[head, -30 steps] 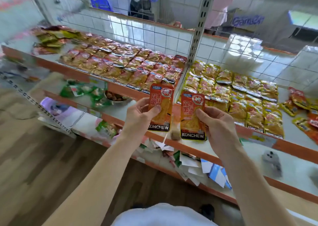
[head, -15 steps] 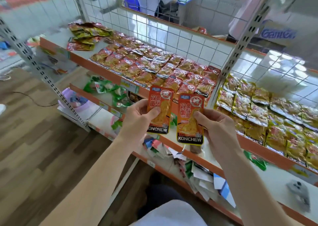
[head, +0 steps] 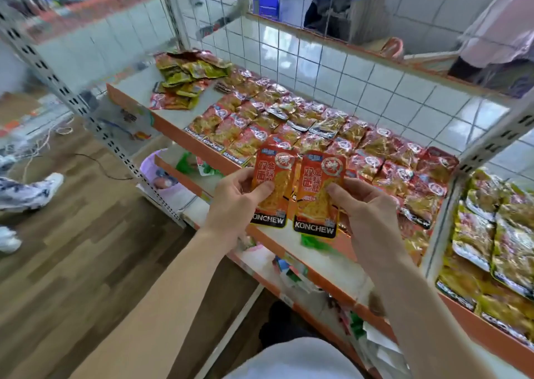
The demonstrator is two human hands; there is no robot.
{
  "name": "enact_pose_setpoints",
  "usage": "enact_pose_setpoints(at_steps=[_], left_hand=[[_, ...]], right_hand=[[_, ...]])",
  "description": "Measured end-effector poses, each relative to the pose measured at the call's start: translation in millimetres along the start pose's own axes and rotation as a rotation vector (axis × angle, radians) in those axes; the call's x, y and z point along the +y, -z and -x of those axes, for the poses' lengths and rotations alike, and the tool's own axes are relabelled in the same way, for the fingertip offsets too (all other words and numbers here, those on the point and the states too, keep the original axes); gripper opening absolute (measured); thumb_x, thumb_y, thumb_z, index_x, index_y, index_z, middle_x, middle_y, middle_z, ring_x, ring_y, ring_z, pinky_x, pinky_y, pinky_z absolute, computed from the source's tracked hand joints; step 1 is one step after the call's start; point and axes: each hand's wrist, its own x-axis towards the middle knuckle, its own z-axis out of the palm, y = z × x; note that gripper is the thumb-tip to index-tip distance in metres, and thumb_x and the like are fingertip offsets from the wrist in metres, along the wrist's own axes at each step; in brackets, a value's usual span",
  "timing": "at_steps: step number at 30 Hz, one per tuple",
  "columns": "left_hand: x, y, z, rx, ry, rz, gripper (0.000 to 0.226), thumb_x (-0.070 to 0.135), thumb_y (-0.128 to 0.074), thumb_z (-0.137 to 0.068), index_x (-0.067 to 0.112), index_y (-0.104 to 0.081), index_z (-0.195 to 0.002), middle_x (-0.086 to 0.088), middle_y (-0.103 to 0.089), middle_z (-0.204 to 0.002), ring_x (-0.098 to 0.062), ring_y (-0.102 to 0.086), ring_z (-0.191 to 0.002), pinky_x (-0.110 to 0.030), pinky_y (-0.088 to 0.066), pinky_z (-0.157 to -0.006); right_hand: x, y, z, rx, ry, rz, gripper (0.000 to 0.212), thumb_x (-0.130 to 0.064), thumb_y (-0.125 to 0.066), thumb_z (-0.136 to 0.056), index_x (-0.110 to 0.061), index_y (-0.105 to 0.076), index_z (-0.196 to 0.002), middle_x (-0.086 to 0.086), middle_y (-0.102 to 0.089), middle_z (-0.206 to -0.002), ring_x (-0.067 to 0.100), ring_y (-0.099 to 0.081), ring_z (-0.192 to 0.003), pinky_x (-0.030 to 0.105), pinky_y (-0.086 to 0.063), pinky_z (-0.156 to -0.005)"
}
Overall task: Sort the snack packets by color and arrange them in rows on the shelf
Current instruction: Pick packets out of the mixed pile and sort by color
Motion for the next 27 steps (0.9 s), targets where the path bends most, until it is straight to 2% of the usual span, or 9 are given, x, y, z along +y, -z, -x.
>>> enact_pose_setpoints(at_steps=[6,11,14,16,21,24,27], left_hand=[[11,20,-35,0.01,0.025,0.028,0.017,0.01,-0.069,-0.093,0.018,-0.071,-0.109,0.001,-0.078,-0.101,-0.02,-0.074,-0.097,-0.036,-0.059,-0.087],[16,51,-61,0.039,0.028,0.038,0.018,0.012,-0.07,-0.093,0.017,-0.071,-0.111,0.001,-0.078,-0.101,-0.018,-0.074,-0.096,-0.035,-0.059,-0.086],[15,77,-81,0.047,0.03,0.046,0.018,0.011,-0.07,-0.093,0.015,-0.071,-0.11,0.0,-0.078,-0.101,-0.019,-0.074,-0.095,-0.035,-0.059,-0.086],[13,95,-97,0.04,0.023,0.05,0.016,0.01,-0.07,-0.093,0.017,-0.071,-0.107,0.0,-0.078,-0.099,-0.019,-0.074,-0.095,-0.032,-0.059,-0.084],[12,152,-149,-0.012,0.033,0.06,0.016,0.006,-0.069,-0.092,0.016,-0.072,-0.103,0.001,-0.078,-0.094,-0.015,-0.074,-0.087,-0.021,-0.056,-0.07],[16,193,-180,-0.055,0.015,0.011,0.017,0.004,-0.07,-0.091,0.02,-0.072,-0.097,0.006,-0.077,-0.087,-0.009,-0.073,-0.082,-0.019,-0.055,-0.069],[21,230,-207,-0.12,0.022,-0.056,0.016,0.008,-0.071,-0.092,0.024,-0.072,-0.094,0.004,-0.078,-0.088,-0.013,-0.073,-0.086,-0.023,-0.058,-0.074]], right_hand=[[-8,-37,-39,-0.006,-0.022,0.041,0.013,-0.015,-0.075,-0.088,-0.013,-0.074,-0.1,0.007,-0.077,-0.098,0.03,-0.073,-0.095,0.053,-0.056,-0.093],[-12,-77,-60,-0.043,-0.035,0.042,0.019,-0.014,-0.073,-0.09,-0.01,-0.071,-0.108,0.007,-0.076,-0.103,0.023,-0.074,-0.093,0.04,-0.06,-0.085],[-11,-104,-70,-0.04,-0.028,0.045,0.023,-0.015,-0.073,-0.089,-0.008,-0.07,-0.111,0.007,-0.076,-0.102,0.024,-0.074,-0.095,0.044,-0.059,-0.089],[-7,-122,-79,-0.025,-0.025,0.05,0.018,-0.016,-0.073,-0.089,-0.011,-0.071,-0.107,0.005,-0.076,-0.1,0.024,-0.074,-0.095,0.046,-0.058,-0.091],[4,-185,-97,0.066,-0.019,0.026,0.024,-0.019,-0.076,-0.085,-0.013,-0.07,-0.108,0.004,-0.077,-0.098,0.026,-0.074,-0.095,0.05,-0.056,-0.093],[11,-228,-104,0.144,-0.021,0.043,0.021,-0.02,-0.079,-0.083,-0.016,-0.071,-0.103,0.005,-0.077,-0.096,0.026,-0.074,-0.094,0.05,-0.056,-0.092],[14,-265,-112,0.224,-0.01,0.068,0.015,-0.02,-0.08,-0.082,-0.021,-0.072,-0.095,0.004,-0.078,-0.094,0.026,-0.074,-0.092,0.05,-0.057,-0.092]])
